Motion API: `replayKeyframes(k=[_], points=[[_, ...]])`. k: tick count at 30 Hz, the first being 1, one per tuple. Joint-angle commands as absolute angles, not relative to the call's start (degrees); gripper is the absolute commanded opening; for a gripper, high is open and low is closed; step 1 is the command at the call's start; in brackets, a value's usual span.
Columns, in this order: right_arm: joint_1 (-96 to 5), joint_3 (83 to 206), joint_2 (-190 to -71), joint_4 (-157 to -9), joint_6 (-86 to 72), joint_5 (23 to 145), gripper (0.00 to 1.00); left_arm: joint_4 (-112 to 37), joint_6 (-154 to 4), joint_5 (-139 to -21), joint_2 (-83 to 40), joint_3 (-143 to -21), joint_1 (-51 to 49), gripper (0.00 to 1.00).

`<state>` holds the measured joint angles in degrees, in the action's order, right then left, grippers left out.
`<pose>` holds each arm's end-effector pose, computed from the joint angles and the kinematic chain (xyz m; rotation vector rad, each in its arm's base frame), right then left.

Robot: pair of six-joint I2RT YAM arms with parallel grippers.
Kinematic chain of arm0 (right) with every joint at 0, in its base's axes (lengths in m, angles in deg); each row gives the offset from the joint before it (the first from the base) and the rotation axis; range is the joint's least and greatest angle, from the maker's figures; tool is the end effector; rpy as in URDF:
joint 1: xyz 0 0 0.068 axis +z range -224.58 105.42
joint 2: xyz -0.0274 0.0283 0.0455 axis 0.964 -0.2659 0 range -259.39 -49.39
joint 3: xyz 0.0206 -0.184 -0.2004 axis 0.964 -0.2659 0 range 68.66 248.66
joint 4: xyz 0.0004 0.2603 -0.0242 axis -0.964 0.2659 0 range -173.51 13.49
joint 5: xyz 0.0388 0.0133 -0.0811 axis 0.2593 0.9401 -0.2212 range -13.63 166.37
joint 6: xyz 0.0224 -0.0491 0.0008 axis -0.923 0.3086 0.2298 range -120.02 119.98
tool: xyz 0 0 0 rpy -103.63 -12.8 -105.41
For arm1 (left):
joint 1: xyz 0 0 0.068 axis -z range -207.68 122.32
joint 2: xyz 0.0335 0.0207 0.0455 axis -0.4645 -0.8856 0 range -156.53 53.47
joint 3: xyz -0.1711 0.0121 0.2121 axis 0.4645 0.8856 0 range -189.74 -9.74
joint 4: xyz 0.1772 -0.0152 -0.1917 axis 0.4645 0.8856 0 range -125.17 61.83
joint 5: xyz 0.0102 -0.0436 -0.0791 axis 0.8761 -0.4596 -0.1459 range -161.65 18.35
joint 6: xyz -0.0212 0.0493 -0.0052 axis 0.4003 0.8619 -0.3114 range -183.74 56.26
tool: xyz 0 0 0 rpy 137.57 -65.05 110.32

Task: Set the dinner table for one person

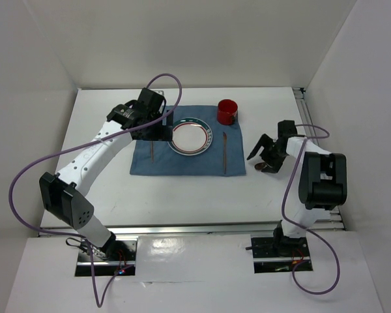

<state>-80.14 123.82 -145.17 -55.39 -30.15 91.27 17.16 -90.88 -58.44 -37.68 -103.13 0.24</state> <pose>0.3104 -0.0209 0.1612 0.7918 2.6837 0.4691 0.3021 -0.1508 0.3636 -0.0851 2.4187 -0.1572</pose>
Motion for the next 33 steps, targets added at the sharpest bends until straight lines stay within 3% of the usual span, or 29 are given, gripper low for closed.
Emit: replayKeyframes(k=[1, 7, 12, 20, 25, 33], points=[[-78.8, 127.5, -148.8, -61.2, -32.2, 96.7, 0.91, 16.5, -90.5, -58.2, -35.7, -104.1, 0.1, 0.98], [-78.3, 134.7, -154.9, -69.3, -35.8, 99.1, 0.91, 17.2, -90.5, -58.2, -35.1, -104.1, 0.1, 0.98], [-78.3, 140.8, -156.8, -64.4, -33.3, 96.3, 0.91, 17.7, -91.0, -57.7, -34.6, -104.1, 0.1, 0.98], [-78.3, 138.4, -147.5, -62.2, -21.2, 86.8, 0.9, 17.2, -91.5, -58.9, -34.6, -102.8, 0.1, 0.98], [-78.3, 139.8, -148.1, -61.5, -13.6, 78.8, 0.88, 17.2, -91.5, -58.9, -34.6, -104.1, 0.1, 0.98], [-80.1, 147.2, -157.5, -59.7, -9.4, 82.4, 0.97, 17.7, -91.5, -58.9, -34.6, -104.1, 0.1, 0.98]])
